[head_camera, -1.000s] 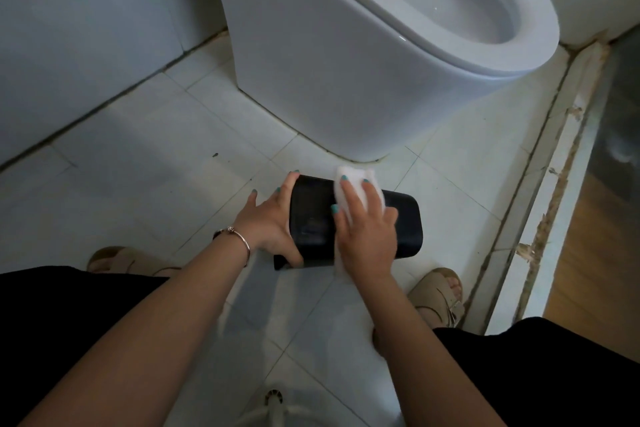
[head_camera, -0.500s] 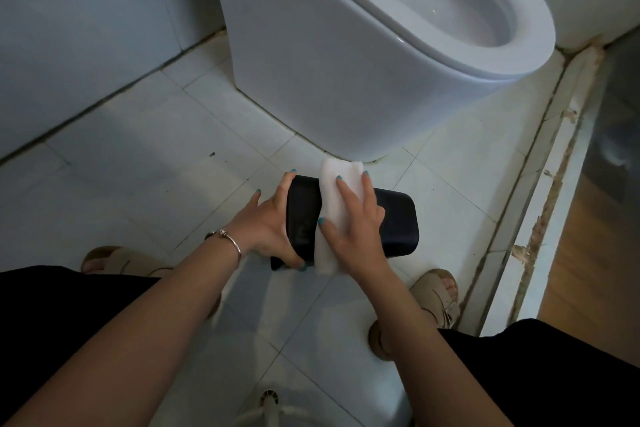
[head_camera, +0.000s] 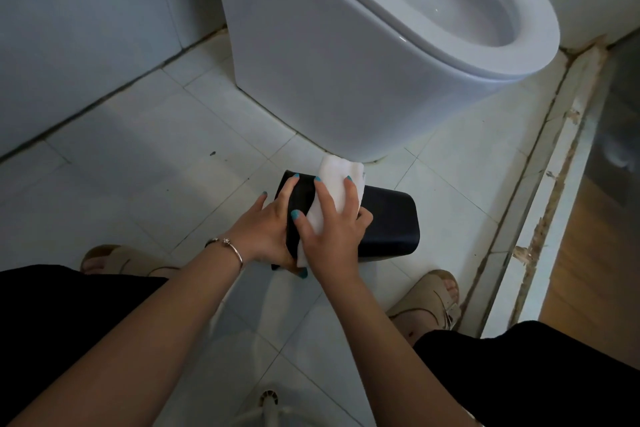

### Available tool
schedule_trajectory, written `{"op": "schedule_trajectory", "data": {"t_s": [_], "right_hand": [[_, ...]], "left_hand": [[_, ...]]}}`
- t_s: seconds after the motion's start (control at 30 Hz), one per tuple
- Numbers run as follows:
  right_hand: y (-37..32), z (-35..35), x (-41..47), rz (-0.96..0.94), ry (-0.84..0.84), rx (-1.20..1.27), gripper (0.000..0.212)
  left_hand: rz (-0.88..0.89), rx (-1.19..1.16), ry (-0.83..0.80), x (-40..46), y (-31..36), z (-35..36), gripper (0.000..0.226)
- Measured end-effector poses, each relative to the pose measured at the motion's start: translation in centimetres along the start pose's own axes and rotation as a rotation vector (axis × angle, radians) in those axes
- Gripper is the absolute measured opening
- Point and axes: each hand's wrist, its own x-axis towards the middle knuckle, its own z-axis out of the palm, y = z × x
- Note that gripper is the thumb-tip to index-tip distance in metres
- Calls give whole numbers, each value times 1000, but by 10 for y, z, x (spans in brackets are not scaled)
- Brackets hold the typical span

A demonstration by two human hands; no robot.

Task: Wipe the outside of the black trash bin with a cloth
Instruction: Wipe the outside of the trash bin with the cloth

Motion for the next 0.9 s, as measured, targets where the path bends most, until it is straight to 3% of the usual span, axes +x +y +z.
{"op": "schedule_trajectory", "data": {"t_s": [0.27,0.47,0.53,0.67,0.77,0.9], "right_hand": [[11,-9,2,-82,-32,-5,56],[-11,-1,10,83,-27,-5,61],[-16,-1,11,7,-84,-35,64],[13,-16,12,-132,-110,-21,61],[35,-23,13,-26,-60,-36,57],[15,-13,17,148,-8,1,54]], "left_hand": [[-6,41,65,2,-7,4,150],[2,119,57,8,-8,4,142],[32,186,62,8,-9,8,138],[-15,41,97,2,-9,7,149],[-28,8,96,-1,-9,2,154],[-42,-6,84,1,-6,3,155]]}}
